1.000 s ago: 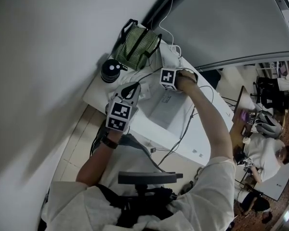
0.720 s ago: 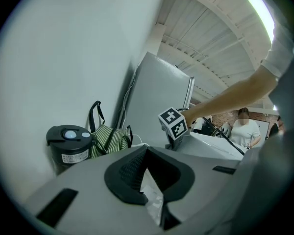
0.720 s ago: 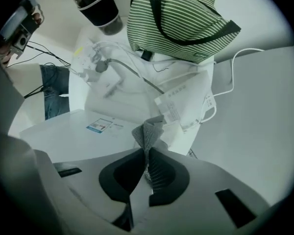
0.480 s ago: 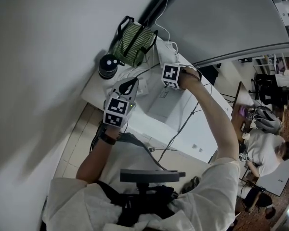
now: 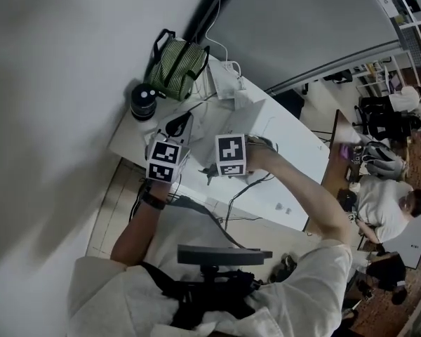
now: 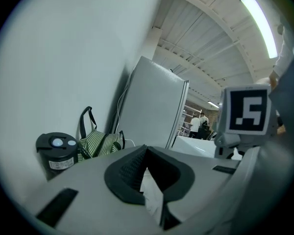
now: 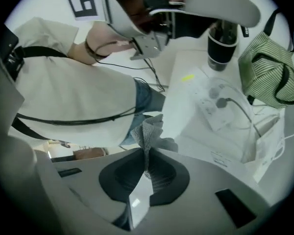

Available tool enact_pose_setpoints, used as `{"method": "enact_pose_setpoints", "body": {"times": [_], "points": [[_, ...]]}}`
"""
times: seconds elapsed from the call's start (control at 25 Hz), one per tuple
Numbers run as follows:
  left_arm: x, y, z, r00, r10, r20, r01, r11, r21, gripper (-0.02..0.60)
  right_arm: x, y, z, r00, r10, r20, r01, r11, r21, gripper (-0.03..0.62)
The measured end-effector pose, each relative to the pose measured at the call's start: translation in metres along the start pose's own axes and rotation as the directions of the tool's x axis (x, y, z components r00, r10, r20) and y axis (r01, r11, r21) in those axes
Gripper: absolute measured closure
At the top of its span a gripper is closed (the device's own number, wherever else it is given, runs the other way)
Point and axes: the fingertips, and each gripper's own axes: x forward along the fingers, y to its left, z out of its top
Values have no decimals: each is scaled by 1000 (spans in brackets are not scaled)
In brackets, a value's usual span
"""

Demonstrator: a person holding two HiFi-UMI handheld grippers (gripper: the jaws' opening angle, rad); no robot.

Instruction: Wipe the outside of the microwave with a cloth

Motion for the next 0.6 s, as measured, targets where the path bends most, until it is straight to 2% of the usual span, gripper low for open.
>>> {"method": "enact_pose_setpoints", "body": {"times": [0.08,0.16,0.28,0.36,0.44,0.52,0.6], "points": [[3,-9,0,1000,-18,-3,18,1000,18,555,6,23,11,997,70,42,-70,997,-14,571],[7,-19,2,999,-44,-2,44,998,33,555,8,26,10,996,71,45,-71,997,-8,571],[9,-27,5,998,-65,-1,65,997,49,555,-4,-4,-7,998,-43,35,41,998,56,571],[9,-26,6,998,-58,-3,58,996,67,555,-22,-35,-22,989,-141,33,137,984,110,571],[9,-26,6,998,-59,-7,60,995,85,555,-45,-72,-43,963,-269,10,263,950,168,571],[10,-28,6,997,-71,-11,72,993,97,555,-66,-110,-64,925,-381,-4,370,896,247,571],[11,-29,6,996,-82,-17,84,991,103,555,-83,-135,-81,902,-432,17,401,850,341,571]]}}
